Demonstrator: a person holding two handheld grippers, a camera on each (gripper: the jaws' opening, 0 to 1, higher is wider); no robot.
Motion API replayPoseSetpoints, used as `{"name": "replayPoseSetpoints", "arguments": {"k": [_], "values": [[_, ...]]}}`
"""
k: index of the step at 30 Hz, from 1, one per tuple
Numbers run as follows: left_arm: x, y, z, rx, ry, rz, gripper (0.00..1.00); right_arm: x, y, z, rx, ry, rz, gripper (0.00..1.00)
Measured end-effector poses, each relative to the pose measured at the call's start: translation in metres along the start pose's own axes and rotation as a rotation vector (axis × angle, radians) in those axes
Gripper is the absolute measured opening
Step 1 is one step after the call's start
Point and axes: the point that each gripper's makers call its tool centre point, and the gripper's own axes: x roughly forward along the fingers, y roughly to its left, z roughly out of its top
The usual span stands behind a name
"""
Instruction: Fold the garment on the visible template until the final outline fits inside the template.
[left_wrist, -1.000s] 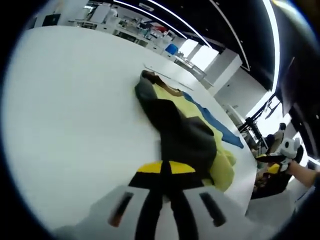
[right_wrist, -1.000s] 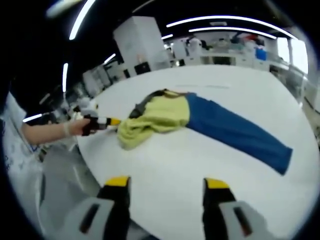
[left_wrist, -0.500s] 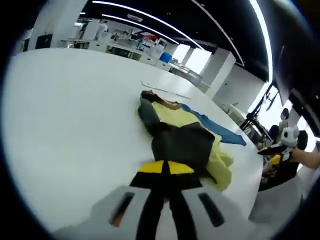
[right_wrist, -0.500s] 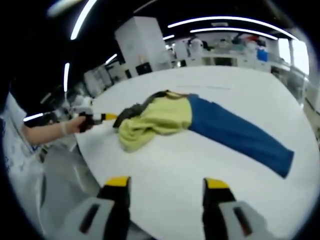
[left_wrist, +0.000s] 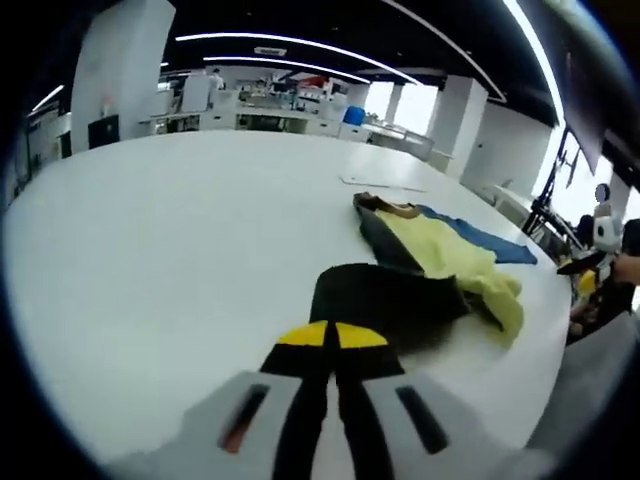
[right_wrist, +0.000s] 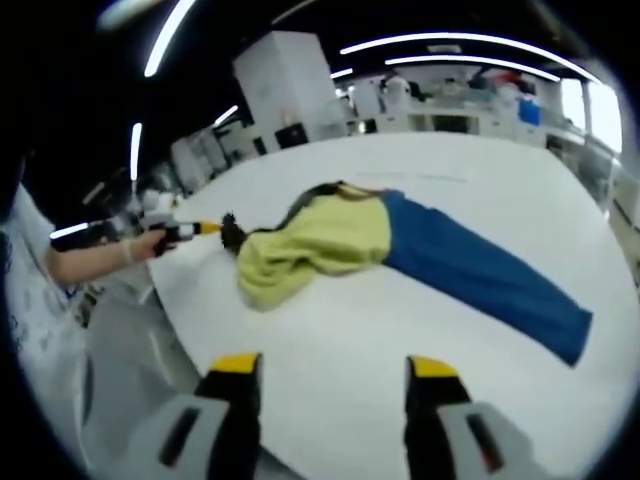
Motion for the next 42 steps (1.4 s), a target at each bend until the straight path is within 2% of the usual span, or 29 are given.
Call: {"name": "replayPoseSetpoints", "arguments": {"k": [4,8,13,15,17,24,33,35,42], "values": [[-0.008,0.035,-0.005,-0.014,0.007,0.047,0.00,0.001,-0.002,0.003,-0.002,-0.003,-0.007,0.55],[-0.013,0.052,-0.003,-0.033,0.007,0.078,0.00,0.003,-0.003,0.005,0.000,0.000,-0.012,0.55],[-0.015,0.087,0.004,-0.043,-0.001,0.123,0.00,0.004,-0.002,0.005,0.004,0.005,-0.017,0.55],[-0.019,0.090,0.002,-0.048,0.007,0.143,0.00,0.006,-0.002,0.005,0.006,0.008,-0.018,0.55],[-0.016,0.102,0.002,-0.045,0.020,0.157,0.00,0.008,-0.002,0.004,0.010,0.012,-0.017,0.55],[-0.025,0.126,0.000,-0.082,0.035,0.210,0.00,0.013,-0.001,0.001,0.013,0.027,-0.010,0.55],[-0.035,0.147,0.000,-0.098,0.051,0.257,0.00,0.019,0.000,0.004,0.014,0.028,-0.002,0.55],[-0.038,0.159,0.001,-0.089,0.059,0.277,0.00,0.019,-0.001,0.003,0.013,0.029,0.000,0.55],[-0.045,0.177,0.008,-0.084,0.074,0.300,0.00,0.020,-0.002,0.001,0.019,0.032,0.001,0.55]]}}
